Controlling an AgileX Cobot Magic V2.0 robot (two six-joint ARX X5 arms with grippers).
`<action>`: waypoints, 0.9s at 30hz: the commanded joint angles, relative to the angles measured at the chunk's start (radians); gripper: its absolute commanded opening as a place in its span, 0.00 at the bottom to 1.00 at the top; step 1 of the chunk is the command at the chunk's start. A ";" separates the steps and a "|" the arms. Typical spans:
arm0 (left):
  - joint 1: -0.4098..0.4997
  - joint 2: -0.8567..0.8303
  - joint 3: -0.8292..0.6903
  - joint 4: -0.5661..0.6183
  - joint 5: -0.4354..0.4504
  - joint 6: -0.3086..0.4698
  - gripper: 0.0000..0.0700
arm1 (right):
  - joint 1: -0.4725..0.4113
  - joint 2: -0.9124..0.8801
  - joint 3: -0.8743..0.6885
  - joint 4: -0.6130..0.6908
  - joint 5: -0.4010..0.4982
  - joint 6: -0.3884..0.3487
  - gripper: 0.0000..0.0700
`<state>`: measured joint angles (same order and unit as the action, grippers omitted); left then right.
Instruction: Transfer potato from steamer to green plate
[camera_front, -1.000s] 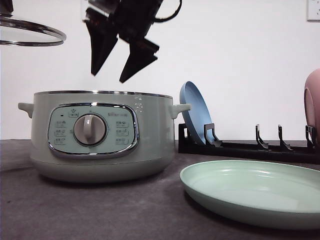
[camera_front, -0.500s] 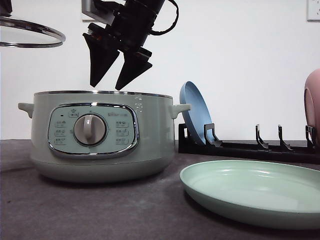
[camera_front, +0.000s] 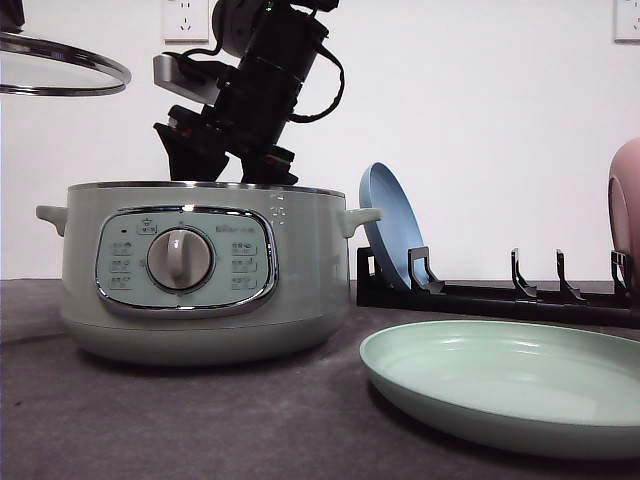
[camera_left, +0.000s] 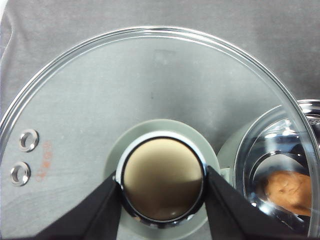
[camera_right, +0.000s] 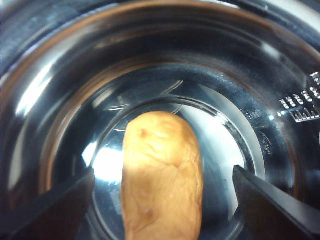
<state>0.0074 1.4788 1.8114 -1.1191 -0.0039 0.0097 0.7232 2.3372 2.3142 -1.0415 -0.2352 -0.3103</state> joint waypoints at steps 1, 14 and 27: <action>0.000 -0.004 0.046 0.038 -0.001 -0.002 0.00 | 0.002 0.045 0.026 0.007 -0.006 -0.006 0.79; 0.000 0.000 0.046 0.038 -0.001 0.001 0.00 | -0.017 0.059 0.008 0.012 -0.058 0.010 0.79; 0.000 0.000 0.046 0.041 -0.001 0.000 0.00 | -0.018 0.059 -0.059 0.031 -0.079 0.011 0.79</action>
<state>0.0074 1.4788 1.8114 -1.1188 -0.0039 0.0097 0.6975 2.3684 2.2416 -1.0125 -0.3112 -0.3065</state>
